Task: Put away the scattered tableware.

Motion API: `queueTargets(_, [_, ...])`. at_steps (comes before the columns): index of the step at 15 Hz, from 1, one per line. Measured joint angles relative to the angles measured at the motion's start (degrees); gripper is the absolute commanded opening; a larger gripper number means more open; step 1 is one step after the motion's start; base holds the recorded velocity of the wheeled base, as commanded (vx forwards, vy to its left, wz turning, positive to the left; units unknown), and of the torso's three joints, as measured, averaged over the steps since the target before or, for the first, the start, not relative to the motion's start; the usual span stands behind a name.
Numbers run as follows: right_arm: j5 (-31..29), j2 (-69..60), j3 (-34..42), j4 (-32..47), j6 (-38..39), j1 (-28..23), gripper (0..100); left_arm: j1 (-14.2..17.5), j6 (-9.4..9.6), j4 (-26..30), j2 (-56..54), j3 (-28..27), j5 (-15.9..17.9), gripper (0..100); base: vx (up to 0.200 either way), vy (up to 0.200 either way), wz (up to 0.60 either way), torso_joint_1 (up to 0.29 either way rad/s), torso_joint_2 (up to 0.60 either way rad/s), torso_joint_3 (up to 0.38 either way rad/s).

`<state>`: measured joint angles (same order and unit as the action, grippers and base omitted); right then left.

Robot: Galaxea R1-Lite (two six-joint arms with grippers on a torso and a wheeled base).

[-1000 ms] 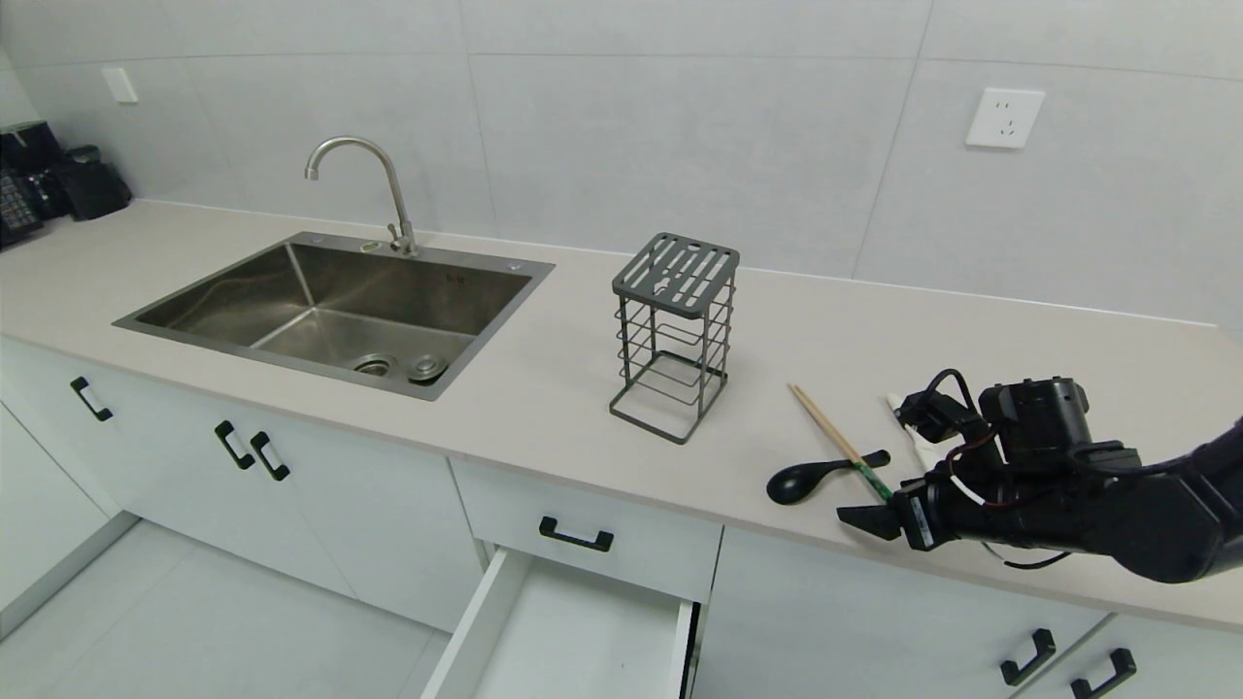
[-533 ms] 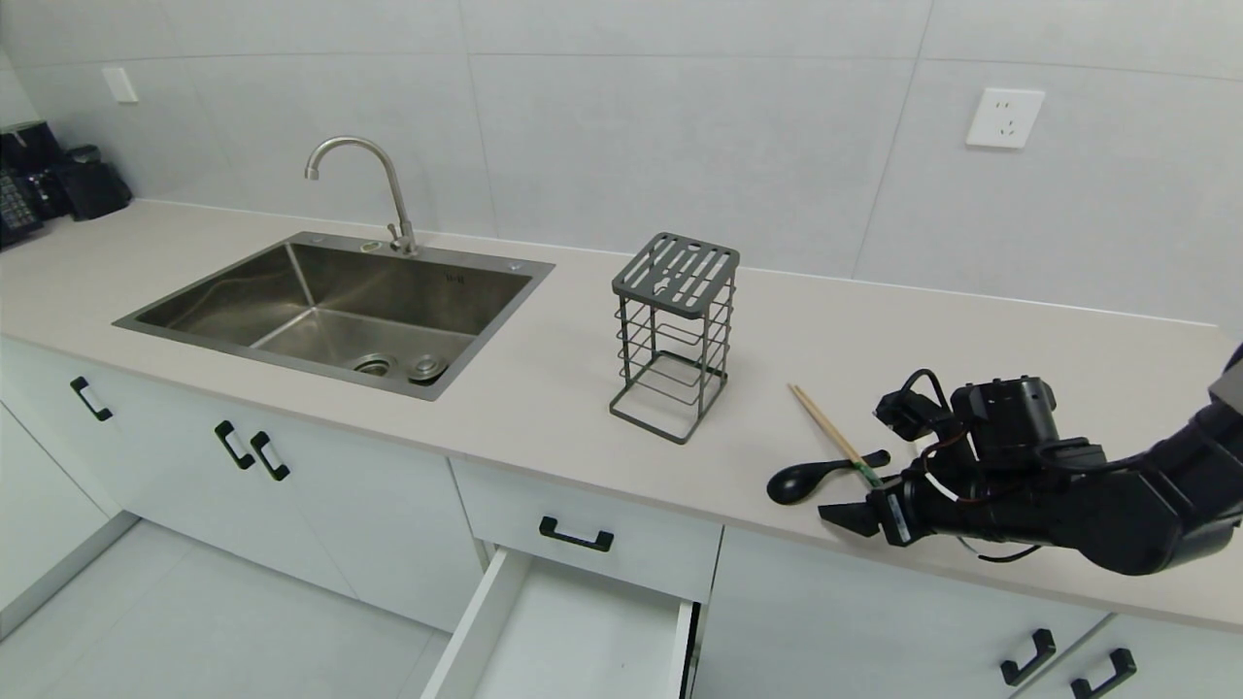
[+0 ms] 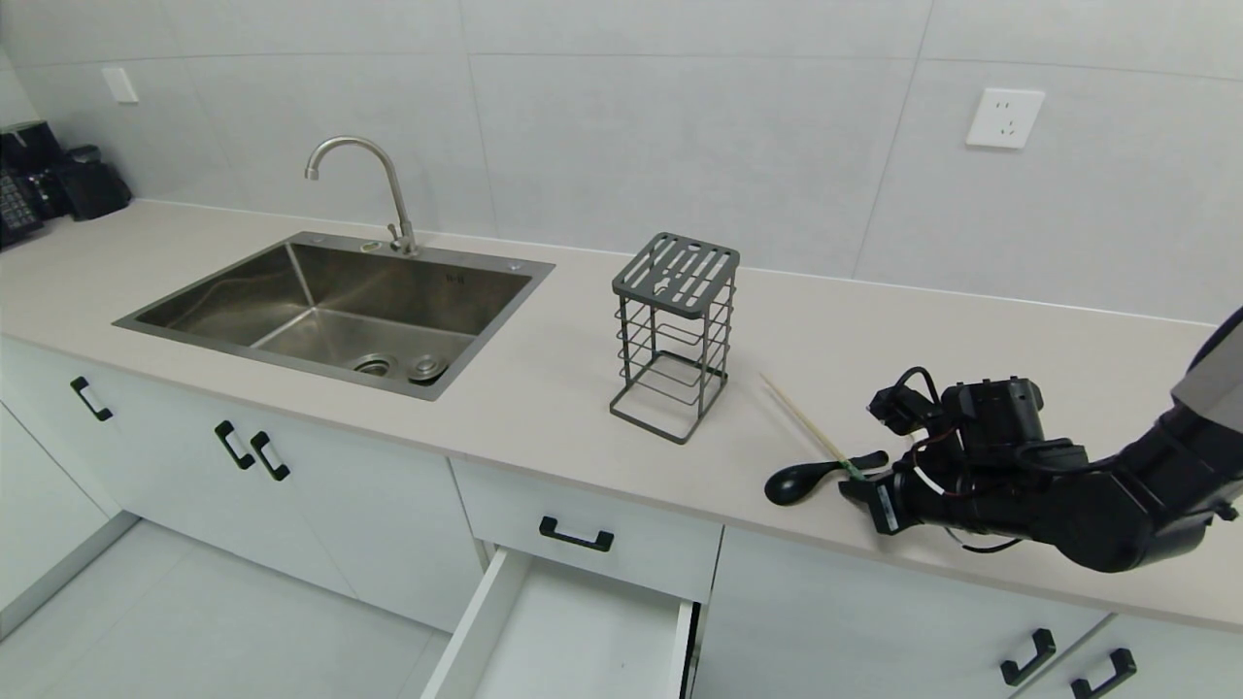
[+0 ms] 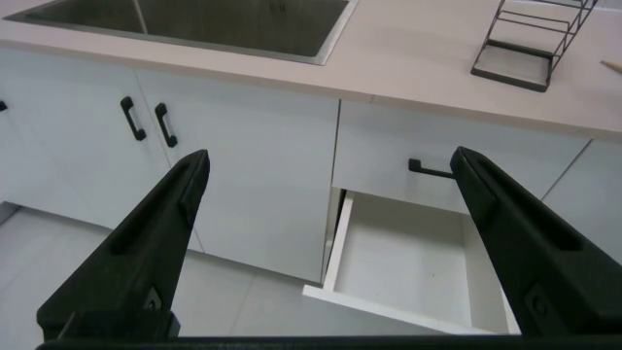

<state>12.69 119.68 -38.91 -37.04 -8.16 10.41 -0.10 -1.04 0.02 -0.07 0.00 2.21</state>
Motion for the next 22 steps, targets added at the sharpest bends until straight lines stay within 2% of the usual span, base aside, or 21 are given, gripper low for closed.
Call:
queueTargets(8, [-0.27,-1.82,1.02,-0.05,-0.33,-1.29,0,0.00,-0.07,0.00,0.00,0.00,0.00,100,0.000,0.000,0.00,0.000,0.00,0.000])
queueTargets(13, [-0.24,-8.84,9.42,-5.39,-0.35,0.89,0,-0.01,0.04,-0.02,0.00,0.00,0.33,100,0.000,0.000,0.00,0.000,0.00,0.000])
queueTargets(16, [-0.29,-17.20,15.93,-8.05,-0.35,2.38,0,0.00,0.57,-0.02,0.00,0.00,0.50,100,0.000,0.000,0.00,0.000,0.00,0.000])
queueTargets(19, [-0.32,-28.22,20.70,-8.07,-0.35,3.51,0,0.00,0.30,-0.02,0.00,0.00,0.50,100,0.000,0.000,0.00,0.000,0.00,0.000])
queueTargets(22, [-0.32,-40.11,23.87,-2.67,-0.38,5.27,0,0.00,0.28,-0.02,0.00,0.00,0.50,100,0.000,0.000,0.00,0.000,0.00,0.000])
